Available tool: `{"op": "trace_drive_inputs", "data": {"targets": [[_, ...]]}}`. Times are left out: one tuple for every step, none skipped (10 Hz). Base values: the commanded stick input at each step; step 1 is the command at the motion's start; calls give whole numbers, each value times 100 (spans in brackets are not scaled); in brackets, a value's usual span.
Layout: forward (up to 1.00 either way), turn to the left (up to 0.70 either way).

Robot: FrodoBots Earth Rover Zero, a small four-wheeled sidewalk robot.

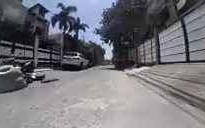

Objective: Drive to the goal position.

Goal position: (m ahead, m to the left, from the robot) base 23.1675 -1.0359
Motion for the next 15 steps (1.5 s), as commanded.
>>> {"op": "trace_drive_inputs", "data": {"targets": [[100, 0], [100, 0], [100, 0], [100, 0], [100, -22], [100, -40], [100, -40], [100, -18], [100, 0], [100, 0], [100, 0], [100, 0], [100, -8], [100, -27], [100, -25]]}}
